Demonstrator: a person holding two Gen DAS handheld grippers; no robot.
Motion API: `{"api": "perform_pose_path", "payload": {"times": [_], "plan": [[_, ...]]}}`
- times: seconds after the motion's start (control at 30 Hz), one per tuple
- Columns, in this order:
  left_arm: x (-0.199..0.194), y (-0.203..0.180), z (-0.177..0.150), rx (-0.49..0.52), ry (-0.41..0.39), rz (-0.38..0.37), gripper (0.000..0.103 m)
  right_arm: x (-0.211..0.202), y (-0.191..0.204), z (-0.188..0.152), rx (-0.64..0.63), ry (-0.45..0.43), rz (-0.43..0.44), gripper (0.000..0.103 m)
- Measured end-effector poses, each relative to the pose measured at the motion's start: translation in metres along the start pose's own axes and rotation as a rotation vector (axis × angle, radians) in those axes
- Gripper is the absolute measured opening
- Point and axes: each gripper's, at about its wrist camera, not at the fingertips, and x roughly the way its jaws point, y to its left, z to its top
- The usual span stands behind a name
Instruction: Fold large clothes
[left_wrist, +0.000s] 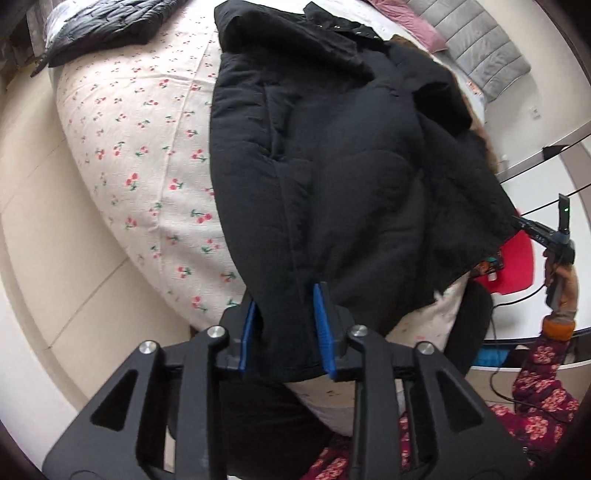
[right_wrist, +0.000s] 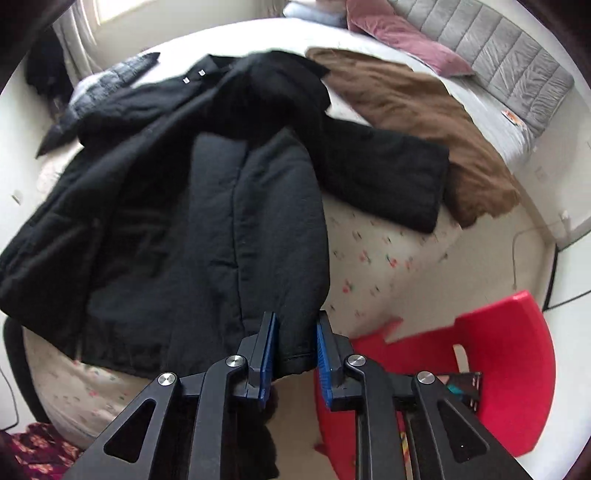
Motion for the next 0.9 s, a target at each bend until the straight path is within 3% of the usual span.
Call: {"api": "perform_pose_path", "payload": {"times": [0.07,0.17,0.2,0.3,0.6,0.9], "plan": [[-0.010,-0.005,0.005,0.047,-0.048,0.078,0.064,0.006,-0.007,-0.001,-0.001,0.033,-0.032,0.026],[-0.029,-0.016,0.023,0.126,-0.156,0.167,0.083,-0.015,-0.009,0.005,0.031,-0.029,-0.021,0.049],[-0.032,-0.020,0.032,0.151,-0.180,0.183,0.084,-0.024,-0.008,0.007,0.039,-0.065,-0.014,0.062],[-0.029,-0.033,0.064,0.228,-0.209,0.216,0.085,-0.043,0.001,0.016,0.035,-0.152,0.003,0.072],[0.054,-0.079,0.178,0.462,-0.181,0.288,0.087,-0.026,0.061,0.061,0.050,-0.201,0.154,0.073],[0.144,-0.103,0.271,0.560,-0.212,0.317,0.087,0.052,0.102,0.098,0.024,-0.132,0.163,0.073]]}}
